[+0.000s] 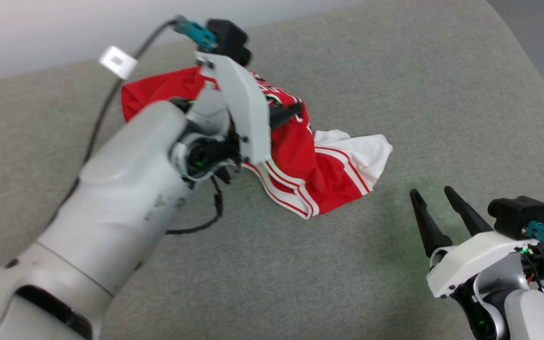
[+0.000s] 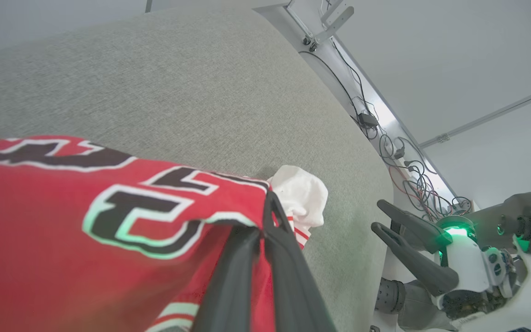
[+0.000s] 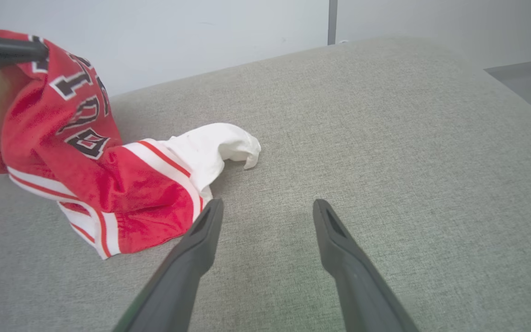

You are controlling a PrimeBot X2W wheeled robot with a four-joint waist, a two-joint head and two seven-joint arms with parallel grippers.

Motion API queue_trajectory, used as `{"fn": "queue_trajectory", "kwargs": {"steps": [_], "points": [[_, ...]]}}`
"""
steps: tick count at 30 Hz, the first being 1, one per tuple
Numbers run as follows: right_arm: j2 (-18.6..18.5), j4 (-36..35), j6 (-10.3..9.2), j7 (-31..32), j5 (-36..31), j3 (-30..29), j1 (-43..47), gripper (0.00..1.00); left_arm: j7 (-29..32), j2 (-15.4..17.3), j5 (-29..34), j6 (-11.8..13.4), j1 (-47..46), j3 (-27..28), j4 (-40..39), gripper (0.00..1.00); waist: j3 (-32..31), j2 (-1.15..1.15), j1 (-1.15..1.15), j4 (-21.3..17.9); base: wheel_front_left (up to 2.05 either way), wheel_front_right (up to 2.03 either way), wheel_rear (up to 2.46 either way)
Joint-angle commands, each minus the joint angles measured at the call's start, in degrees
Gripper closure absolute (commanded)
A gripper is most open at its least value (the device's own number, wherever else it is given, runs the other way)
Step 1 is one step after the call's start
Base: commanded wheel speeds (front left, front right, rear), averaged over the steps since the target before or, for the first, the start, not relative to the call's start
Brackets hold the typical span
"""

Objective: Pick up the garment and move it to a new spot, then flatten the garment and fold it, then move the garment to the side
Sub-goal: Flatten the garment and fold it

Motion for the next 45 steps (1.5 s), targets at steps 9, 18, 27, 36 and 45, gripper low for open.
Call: {"fn": "queue_trajectory", "kwargs": {"steps": [9, 18, 27, 36, 45], "points": [[0.23, 2.04, -0.06, -1.68, 0.75, 0.57, -1.45, 0.0, -1.63, -2.51, 2.79, -0.46, 2.16, -5.96, 3.52, 0.46, 1.78, 0.0, 0.0, -2.23, 0.0, 0.0, 0.0], [0.17, 2.76, -0.06, -2.08, -0.07, 0.08, -0.64, 0.0, -1.88, -0.68, 1.07, -0.36, 1.39, -8.54, 1.05, 0.0, -1.49, 0.0, 0.0, 1.0, 0.0, 0.0, 0.0], [-1.54, 0.86, -0.06, 0.18, -1.35, -1.17, 2.9, 0.0, -5.7, 4.29, -1.45, -0.36, 3.7, -6.8, -3.8, 0.0, -8.94, 0.0, 0.0, 6.88, 0.0, 0.0, 0.0], [-2.61, -1.29, -0.06, 2.29, -1.66, -0.58, 6.04, 0.0, -13.38, 7.13, 0.32, -0.36, 8.16, -6.61, -5.53, 0.0, -15.28, 0.0, 0.0, 11.09, 0.0, 0.0, 0.0], [-3.33, -2.34, -0.06, 4.4, -1.51, -0.1, 7.95, 0.0, -24.7, 12.15, 7.89, 0.66, 12.58, -8.64, -6.69, 0.0, -18.48, 0.0, 0.0, 14.5, 0.0, 0.0, 0.0]]}}
